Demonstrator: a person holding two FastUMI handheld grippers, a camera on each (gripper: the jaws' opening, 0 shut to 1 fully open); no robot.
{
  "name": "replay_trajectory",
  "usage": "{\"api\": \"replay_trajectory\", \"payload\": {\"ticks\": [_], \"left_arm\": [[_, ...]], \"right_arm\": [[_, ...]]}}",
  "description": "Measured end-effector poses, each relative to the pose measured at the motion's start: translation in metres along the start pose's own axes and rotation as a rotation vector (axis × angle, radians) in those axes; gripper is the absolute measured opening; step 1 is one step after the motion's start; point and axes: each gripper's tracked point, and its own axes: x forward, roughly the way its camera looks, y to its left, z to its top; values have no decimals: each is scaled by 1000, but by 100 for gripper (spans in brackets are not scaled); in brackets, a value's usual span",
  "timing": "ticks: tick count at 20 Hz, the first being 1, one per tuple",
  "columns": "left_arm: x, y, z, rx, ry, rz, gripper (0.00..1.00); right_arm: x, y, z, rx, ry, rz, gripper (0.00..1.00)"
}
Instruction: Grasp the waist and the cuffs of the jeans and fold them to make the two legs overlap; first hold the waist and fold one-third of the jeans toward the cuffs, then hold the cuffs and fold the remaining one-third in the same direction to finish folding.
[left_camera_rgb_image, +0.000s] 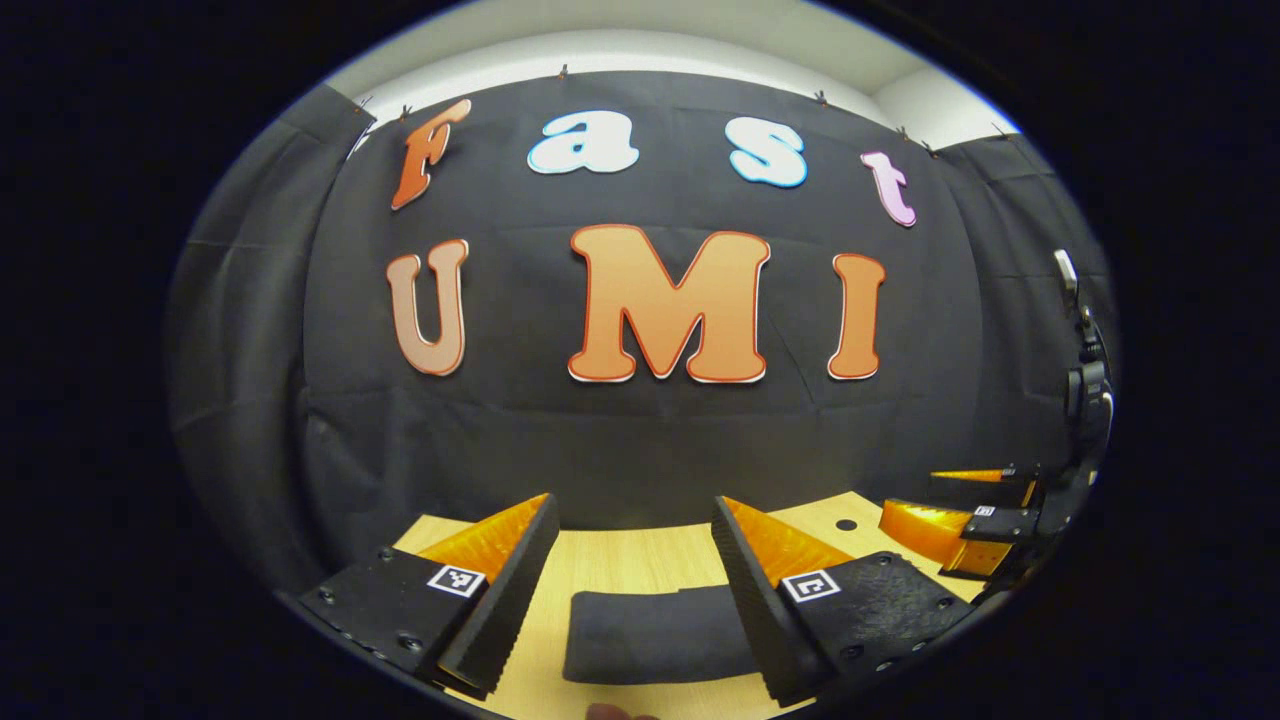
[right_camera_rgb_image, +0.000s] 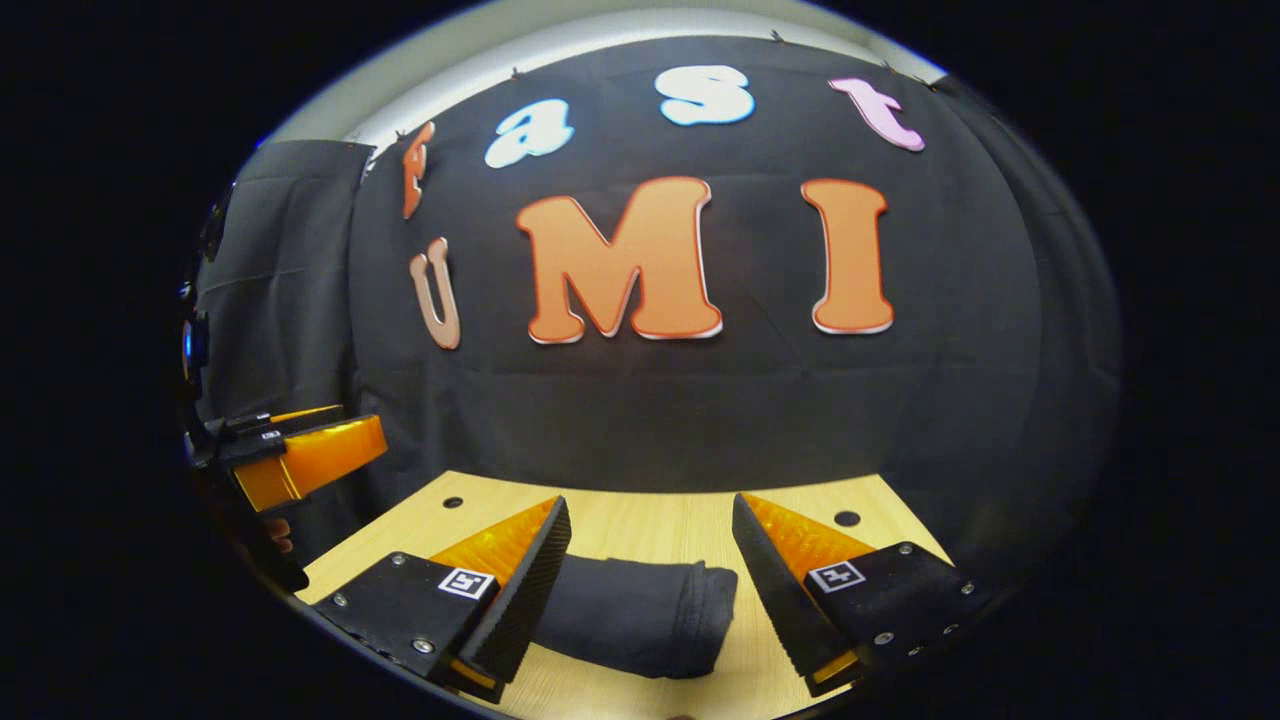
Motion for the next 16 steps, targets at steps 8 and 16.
{"api": "replay_trajectory", "payload": {"ticks": [8,16], "left_arm": [[-63,50,4,62,-66,59,92],[-122,77,16,-7,-134,88,98]], "right_arm": [[-27,69,9,54,-43,80,98],[-78,104,5,86,-62,112,98]]}}
